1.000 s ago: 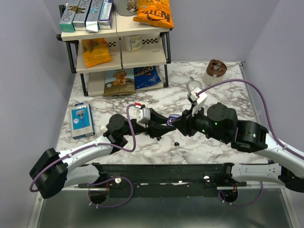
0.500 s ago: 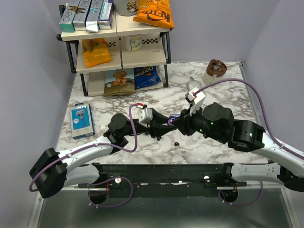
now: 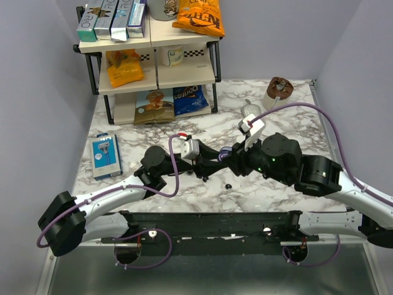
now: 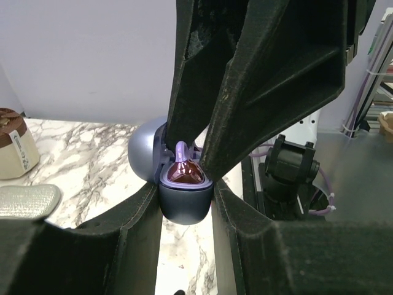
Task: Insert the wireless bluetooth earbuds into the charging case
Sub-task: Adjust the earbud with the charging case.
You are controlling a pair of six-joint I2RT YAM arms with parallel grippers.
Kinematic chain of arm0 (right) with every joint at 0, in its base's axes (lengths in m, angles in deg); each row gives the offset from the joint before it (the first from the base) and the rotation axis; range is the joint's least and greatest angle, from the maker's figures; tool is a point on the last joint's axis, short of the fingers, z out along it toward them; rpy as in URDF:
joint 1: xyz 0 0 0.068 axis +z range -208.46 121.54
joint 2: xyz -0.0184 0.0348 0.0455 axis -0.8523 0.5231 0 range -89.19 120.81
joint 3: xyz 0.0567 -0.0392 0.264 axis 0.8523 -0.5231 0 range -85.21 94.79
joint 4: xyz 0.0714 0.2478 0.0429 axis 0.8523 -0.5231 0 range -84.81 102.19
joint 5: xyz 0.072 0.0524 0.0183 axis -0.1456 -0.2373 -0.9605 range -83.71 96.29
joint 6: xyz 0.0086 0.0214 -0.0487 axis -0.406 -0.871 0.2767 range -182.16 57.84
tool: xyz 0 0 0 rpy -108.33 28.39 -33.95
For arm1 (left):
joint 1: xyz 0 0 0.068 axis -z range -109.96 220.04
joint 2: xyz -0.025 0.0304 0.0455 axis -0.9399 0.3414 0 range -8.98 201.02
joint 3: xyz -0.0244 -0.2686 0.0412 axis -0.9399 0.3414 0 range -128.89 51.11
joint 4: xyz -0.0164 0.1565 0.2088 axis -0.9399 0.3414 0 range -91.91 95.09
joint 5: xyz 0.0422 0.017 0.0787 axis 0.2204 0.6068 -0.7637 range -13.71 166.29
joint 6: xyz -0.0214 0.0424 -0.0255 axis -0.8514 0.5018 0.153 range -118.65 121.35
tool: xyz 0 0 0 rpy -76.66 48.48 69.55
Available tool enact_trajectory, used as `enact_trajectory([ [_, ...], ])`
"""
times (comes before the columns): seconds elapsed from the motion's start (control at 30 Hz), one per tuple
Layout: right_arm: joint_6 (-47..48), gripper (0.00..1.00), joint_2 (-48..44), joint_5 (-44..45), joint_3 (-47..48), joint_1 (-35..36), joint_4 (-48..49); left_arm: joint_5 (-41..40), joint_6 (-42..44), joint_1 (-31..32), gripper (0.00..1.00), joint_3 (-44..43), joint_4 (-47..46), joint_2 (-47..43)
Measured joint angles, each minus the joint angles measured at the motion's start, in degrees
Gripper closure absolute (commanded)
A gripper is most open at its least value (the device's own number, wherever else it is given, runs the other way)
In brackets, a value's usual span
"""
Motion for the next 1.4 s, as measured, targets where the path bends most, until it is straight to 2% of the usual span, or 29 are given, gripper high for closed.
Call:
enact_trajectory([
  [0.67,-2.93,0.56,-0.61,6.14,0.07,0.02,-1.64,-1.68,0.55,0.26,1.0,-0.52,-0.04,-0.07],
  [1.1,-2.54,0.55,-0.39,5.86,0.15,0.0,-1.68,-2.1,1.68,0.37,1.0,-0.55,0.9,-0.07],
  [1.4,-2.58,0.62,-1.27,5.88,0.15,0.02,-1.73,-2.08,1.86,0.74,1.0,-0.66,0.2,-0.07],
])
